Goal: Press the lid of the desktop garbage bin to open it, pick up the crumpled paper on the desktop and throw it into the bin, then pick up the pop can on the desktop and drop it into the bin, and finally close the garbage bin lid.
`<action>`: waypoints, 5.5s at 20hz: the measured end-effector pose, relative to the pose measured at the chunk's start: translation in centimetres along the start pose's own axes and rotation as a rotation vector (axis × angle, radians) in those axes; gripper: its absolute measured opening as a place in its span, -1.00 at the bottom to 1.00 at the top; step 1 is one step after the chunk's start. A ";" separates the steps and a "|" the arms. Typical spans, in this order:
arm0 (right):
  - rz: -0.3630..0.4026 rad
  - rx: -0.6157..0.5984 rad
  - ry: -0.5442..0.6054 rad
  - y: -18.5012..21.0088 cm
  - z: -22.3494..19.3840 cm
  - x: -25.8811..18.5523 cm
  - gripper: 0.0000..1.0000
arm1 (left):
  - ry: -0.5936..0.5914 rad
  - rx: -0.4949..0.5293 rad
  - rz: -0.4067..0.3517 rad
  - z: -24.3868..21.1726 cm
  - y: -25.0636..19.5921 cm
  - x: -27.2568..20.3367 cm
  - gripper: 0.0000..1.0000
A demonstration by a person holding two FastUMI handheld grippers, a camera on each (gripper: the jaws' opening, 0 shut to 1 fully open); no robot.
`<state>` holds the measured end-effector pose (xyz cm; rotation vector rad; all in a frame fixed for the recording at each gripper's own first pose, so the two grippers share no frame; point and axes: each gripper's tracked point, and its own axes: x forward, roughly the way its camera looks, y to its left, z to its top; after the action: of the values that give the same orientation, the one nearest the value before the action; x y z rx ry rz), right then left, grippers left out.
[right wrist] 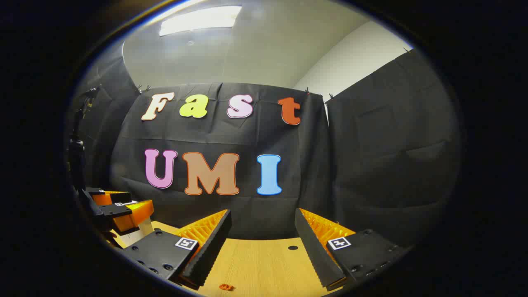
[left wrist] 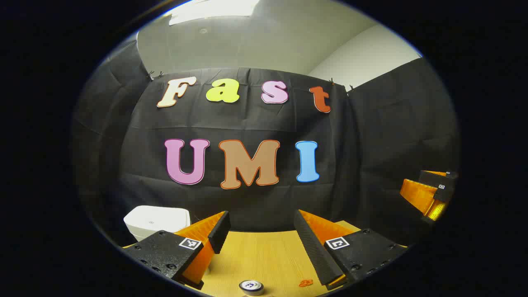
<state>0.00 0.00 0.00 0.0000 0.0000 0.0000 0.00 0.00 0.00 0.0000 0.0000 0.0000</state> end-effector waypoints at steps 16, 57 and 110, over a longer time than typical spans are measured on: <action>0.032 0.028 0.007 1.2 -0.5 0.6 0.96 | -0.018 -0.022 0.039 0.0 1.8 -0.5 0.86; 0.051 0.039 0.008 0.9 -0.5 -0.2 0.96 | -0.018 0.049 0.099 0.9 3.6 -1.9 0.31; 0.065 0.005 0.062 6.4 -2.3 1.1 0.96 | 0.081 -0.020 0.411 -6.7 25.0 2.9 -0.36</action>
<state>1.11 6.37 -2.25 0.0054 0.0620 0.0651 2.89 24.97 -6.67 -0.0204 0.0810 0.4115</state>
